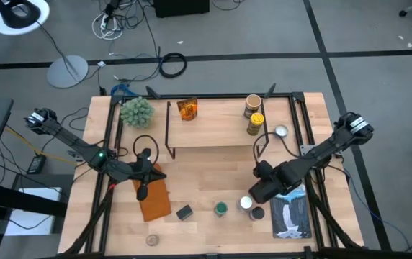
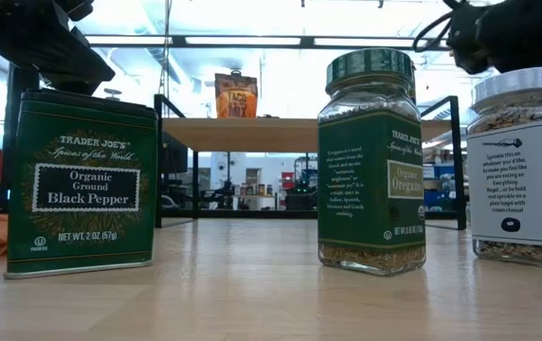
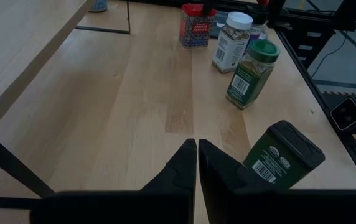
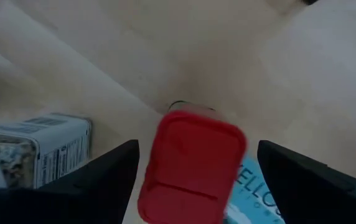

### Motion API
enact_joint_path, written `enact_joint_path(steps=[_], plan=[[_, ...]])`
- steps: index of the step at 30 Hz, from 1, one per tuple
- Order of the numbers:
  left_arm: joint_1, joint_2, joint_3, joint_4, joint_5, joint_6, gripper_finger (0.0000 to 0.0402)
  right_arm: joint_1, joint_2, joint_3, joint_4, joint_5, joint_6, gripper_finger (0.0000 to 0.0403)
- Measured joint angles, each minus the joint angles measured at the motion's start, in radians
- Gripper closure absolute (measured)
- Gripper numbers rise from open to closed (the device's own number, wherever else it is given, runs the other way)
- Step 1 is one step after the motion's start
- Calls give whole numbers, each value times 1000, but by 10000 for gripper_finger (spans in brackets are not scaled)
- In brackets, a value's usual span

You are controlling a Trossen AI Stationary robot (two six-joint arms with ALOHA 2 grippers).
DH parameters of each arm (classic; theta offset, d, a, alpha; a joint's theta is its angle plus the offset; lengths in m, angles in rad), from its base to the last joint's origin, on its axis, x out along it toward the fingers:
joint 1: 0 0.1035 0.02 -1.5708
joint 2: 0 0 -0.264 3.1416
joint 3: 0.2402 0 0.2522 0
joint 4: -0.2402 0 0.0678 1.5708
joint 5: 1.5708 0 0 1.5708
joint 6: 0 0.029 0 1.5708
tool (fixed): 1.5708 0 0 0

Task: Shelf spices
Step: Put the red seasoning can on the shelf

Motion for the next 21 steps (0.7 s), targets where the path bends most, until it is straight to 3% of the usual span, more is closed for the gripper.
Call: enact_joint_path(steps=[8, 14, 21], plan=[[0, 0, 0, 0, 0, 0, 381, 0, 74, 0, 3, -119, -11, 96], [0, 0, 0, 0, 0, 0, 381, -2, 81, 0, 48, -153, -35, 191], [0, 0, 0, 1, 0, 0, 381, -24, 81, 0, 45, -180, -130, 189]])
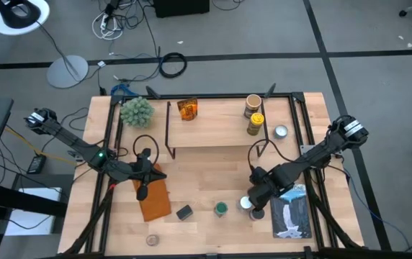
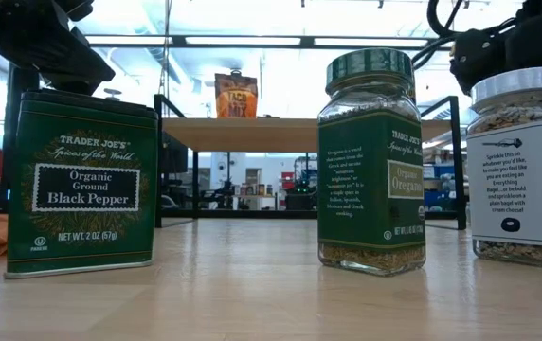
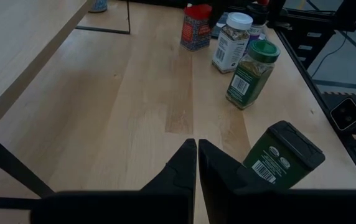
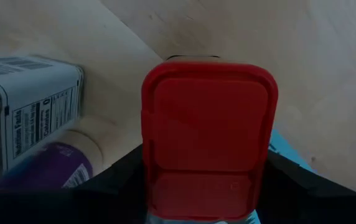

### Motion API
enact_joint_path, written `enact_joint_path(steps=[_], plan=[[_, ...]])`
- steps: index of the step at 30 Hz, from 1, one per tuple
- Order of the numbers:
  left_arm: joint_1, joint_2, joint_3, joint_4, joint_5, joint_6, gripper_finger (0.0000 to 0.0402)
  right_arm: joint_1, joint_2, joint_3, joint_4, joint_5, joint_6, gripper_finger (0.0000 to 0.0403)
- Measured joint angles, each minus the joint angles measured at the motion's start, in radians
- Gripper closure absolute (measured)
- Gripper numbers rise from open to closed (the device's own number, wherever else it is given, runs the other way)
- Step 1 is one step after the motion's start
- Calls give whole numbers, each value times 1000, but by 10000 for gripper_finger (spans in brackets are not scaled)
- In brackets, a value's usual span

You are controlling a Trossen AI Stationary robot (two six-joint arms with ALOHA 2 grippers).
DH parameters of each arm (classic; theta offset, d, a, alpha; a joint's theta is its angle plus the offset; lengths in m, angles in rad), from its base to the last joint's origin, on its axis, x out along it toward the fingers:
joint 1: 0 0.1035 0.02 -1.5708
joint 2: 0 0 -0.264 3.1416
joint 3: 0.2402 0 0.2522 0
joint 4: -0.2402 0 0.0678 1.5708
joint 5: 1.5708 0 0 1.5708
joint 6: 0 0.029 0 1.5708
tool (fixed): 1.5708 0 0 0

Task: Shelf spices
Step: Put the red seasoning can on the shelf

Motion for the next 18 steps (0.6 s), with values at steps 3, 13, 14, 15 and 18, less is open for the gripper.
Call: enact_joint_path(steps=[3, 13, 14, 15, 18], plan=[[0, 0, 0, 0, 0, 0, 381, -21, 0, 0, 1, -3, -45, 189], [0, 0, 0, 0, 0, 0, 381, -81, 0, 145, -175, 5, -197, 189], [0, 0, 0, 0, 0, 0, 381, -87, 0, 176, -204, 20, -217, 189], [0, 0, 0, 0, 0, 0, 381, -94, 0, 209, -234, 28, -235, 189], [0, 0, 0, 0, 0, 0, 381, -123, 0, 306, -322, 35, -288, 189]])
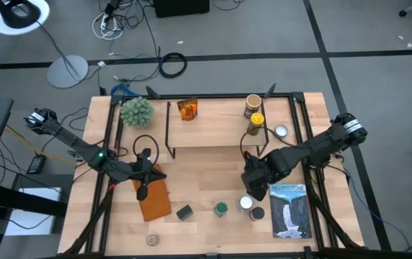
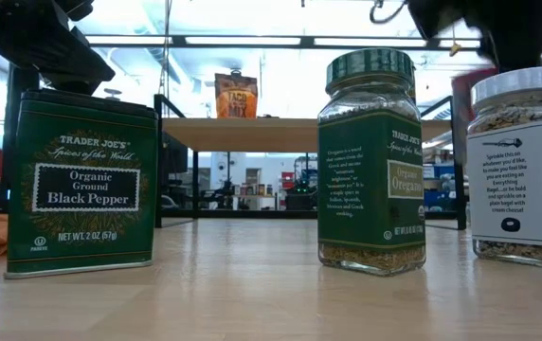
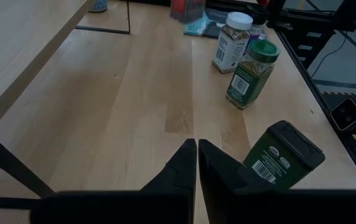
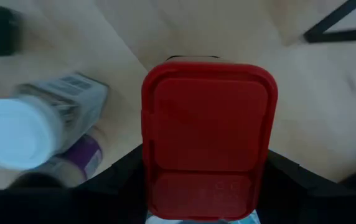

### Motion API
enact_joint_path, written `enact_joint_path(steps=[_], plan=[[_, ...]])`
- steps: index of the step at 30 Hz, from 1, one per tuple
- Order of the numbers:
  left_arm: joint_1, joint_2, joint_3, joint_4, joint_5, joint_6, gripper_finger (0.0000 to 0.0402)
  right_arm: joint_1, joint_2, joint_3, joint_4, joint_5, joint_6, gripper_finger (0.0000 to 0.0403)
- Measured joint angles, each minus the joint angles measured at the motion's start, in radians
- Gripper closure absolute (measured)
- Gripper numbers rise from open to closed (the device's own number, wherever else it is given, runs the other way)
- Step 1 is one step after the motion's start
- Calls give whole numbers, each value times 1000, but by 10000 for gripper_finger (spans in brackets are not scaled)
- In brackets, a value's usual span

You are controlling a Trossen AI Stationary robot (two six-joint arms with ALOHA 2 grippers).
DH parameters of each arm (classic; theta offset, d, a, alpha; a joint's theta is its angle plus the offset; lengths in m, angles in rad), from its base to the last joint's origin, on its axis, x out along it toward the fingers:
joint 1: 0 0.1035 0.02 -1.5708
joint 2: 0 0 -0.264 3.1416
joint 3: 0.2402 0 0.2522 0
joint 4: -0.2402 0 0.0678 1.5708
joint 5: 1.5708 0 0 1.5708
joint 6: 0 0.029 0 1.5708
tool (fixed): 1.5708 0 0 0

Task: Shelf spices
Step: Put the red seasoning can on the shelf

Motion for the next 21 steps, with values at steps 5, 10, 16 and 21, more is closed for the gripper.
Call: enact_joint_path(steps=[5, 10, 16, 21], plan=[[0, 0, 0, 0, 0, 0, 381, -65, 0, 157, -83, 39, -112, 189], [0, 0, 0, 0, 0, 0, 381, -137, -1, 291, -93, 79, -272, 189], [0, 0, 0, -1, 0, 0, 381, -224, 15, 416, -108, 80, -407, 189], [0, 0, 0, -2, 0, 21, 381, -296, 92, 538, -199, 78, -522, 189]])
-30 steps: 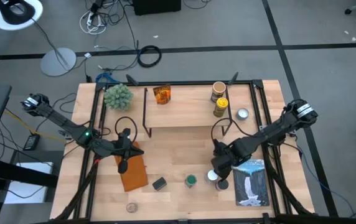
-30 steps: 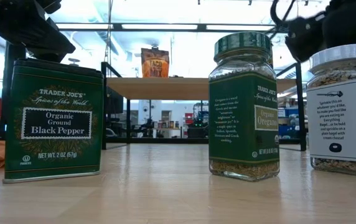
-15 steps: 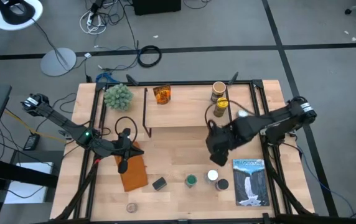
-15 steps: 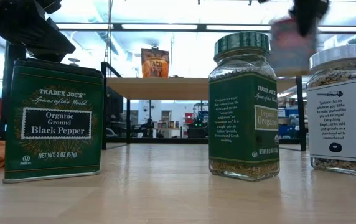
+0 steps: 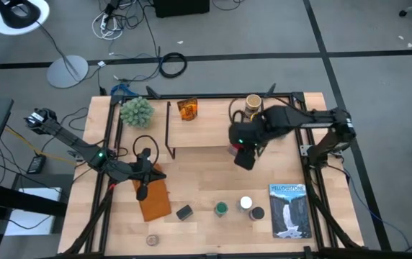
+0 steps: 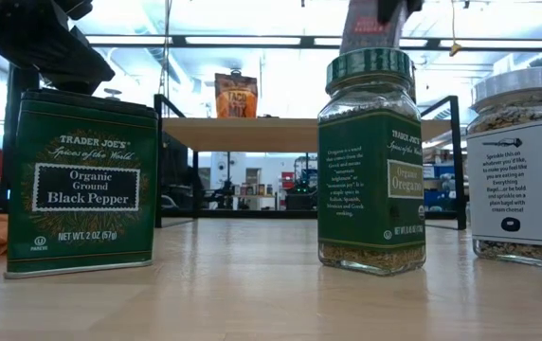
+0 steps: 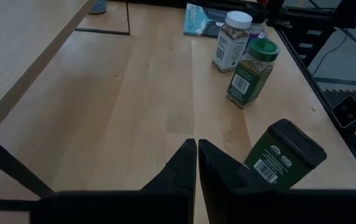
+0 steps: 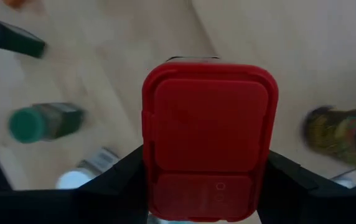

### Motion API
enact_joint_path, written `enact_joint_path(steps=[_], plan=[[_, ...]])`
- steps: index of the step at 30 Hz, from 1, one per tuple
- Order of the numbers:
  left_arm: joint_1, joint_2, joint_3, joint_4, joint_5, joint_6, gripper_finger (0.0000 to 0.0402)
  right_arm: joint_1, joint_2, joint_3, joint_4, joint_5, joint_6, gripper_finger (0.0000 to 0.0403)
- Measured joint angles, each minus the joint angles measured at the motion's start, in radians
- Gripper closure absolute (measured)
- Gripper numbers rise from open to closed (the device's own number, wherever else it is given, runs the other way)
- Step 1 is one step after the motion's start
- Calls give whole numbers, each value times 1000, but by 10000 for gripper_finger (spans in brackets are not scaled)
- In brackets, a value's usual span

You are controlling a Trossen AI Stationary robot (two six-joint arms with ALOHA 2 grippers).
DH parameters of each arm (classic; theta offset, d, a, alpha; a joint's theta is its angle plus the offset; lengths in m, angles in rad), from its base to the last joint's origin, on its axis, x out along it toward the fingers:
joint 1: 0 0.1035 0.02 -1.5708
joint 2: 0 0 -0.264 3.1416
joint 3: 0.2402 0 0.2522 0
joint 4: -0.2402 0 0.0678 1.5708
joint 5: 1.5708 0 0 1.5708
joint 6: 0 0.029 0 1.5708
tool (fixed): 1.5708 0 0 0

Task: Shelf spices
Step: Put the red seasoning can on the shelf

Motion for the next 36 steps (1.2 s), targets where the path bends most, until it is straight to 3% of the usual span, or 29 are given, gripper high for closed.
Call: enact_joint_path(steps=[11, 20, 28, 36], plan=[[0, 0, 0, 1, 0, 4, 381, -179, 197, 309, -61, 16, -418, 189], [0, 0, 0, -1, 0, 5, 381, -351, 228, 351, -65, 16, -777, 189], [0, 0, 0, -3, 0, 5, 381, -490, 248, 349, -63, -46, -904, 189], [0, 0, 0, -5, 0, 8, 381, -523, 310, 350, -62, -105, -936, 189]])
